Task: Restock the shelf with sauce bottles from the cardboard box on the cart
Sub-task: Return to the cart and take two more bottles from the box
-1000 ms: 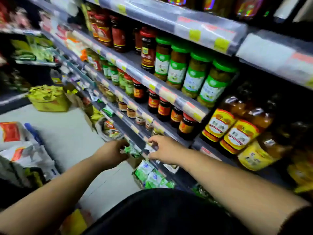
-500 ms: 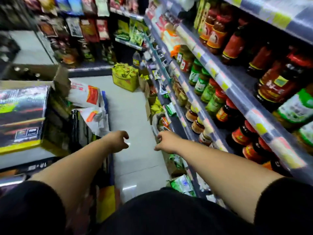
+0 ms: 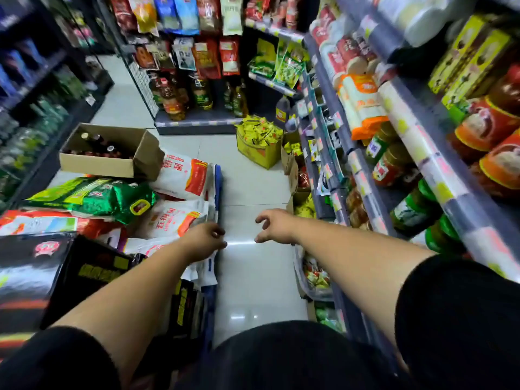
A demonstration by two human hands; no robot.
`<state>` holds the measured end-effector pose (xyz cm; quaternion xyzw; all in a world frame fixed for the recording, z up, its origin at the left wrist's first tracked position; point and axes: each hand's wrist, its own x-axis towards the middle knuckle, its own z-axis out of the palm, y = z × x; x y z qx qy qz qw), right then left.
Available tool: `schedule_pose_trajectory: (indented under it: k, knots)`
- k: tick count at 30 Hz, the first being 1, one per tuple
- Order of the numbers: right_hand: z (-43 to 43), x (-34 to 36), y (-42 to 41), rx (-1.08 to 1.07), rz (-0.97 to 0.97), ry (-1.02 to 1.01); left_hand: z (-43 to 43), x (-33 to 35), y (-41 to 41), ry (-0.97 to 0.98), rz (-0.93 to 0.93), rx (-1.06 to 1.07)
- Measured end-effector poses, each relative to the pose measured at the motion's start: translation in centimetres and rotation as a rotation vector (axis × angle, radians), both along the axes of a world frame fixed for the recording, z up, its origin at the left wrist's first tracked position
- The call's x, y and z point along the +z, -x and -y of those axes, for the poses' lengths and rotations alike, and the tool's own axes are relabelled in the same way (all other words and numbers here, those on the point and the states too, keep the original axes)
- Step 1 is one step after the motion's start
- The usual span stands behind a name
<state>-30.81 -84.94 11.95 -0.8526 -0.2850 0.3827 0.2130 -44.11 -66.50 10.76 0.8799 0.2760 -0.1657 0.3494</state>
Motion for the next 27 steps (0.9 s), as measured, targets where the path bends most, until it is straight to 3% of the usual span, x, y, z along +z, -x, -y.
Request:
schedule_pose_trajectory:
  k: [8,18,27]
  knots:
    - [-8.3,-0.5,-10.3,0.156,0.0,0.086,-8.1,-0.7,-8.7,0.037,-0.09,0.093]
    - [-23.4,0.3,-28.1,0.075,0.021,0.027,-25.1,-1.5,-27.5,0.004,-0.076,0.012]
    - [-36.7,-0.6,-40.5,0.072,-0.056,-0.009,-37.8,-1.4,-38.1,0.009,-0.097,0.089]
